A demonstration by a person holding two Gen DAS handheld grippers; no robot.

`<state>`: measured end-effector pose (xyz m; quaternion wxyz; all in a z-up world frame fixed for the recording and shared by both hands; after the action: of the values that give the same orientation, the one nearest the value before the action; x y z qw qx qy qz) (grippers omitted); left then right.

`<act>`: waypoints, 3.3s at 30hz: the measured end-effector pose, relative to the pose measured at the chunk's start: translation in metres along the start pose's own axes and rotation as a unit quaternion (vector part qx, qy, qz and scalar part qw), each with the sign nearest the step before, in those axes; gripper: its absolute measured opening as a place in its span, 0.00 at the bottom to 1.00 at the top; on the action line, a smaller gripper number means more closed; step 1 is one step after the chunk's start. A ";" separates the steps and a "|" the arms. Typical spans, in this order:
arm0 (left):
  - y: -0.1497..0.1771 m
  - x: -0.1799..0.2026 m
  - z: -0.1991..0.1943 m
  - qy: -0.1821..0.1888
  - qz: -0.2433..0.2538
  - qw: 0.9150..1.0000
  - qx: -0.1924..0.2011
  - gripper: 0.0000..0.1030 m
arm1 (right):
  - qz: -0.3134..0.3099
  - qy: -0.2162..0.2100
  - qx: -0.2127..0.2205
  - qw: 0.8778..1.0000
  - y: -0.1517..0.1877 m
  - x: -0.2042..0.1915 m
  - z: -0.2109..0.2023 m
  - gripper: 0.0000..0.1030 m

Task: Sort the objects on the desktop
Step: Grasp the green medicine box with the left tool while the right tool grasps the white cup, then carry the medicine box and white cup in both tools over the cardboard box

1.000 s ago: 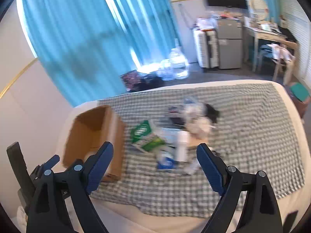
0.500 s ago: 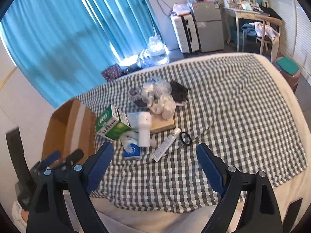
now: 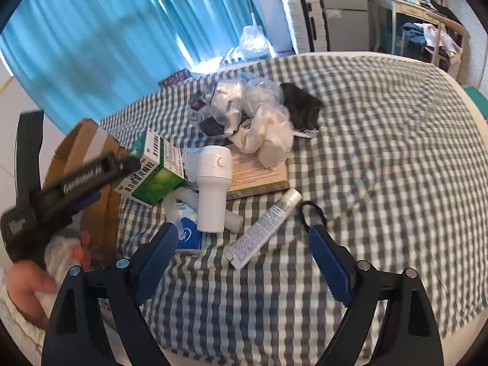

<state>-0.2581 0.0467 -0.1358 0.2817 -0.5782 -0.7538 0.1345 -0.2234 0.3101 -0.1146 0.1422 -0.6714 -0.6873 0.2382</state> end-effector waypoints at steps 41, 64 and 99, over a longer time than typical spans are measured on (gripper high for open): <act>0.000 -0.024 -0.038 0.004 0.062 0.998 -0.004 0.93 | -0.031 -0.040 -0.035 0.998 0.013 -0.029 0.014 0.31; -0.002 -0.031 -0.191 0.017 0.079 0.992 0.099 0.93 | -0.068 -0.058 0.066 0.994 0.011 -0.094 -0.124 0.31; -0.039 -0.237 -0.214 -0.078 -0.032 0.989 0.120 0.94 | -0.203 -0.137 0.047 0.968 0.001 -0.297 -0.101 0.31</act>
<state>-0.1239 -0.2157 -0.0069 0.2935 -0.5038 -0.7698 0.2598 -0.1532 0.0293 0.0068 0.1236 -0.4714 -0.8101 0.3258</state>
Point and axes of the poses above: each gripper's, at about its wrist camera, not at the fingertips, and z roughly the way its jaws point, x to its right, y to its underside, the point moved 2 cm from there along z, roughly the way its jaws point, and after that the axes turned 7 degrees about y, right-handed, at the moved point
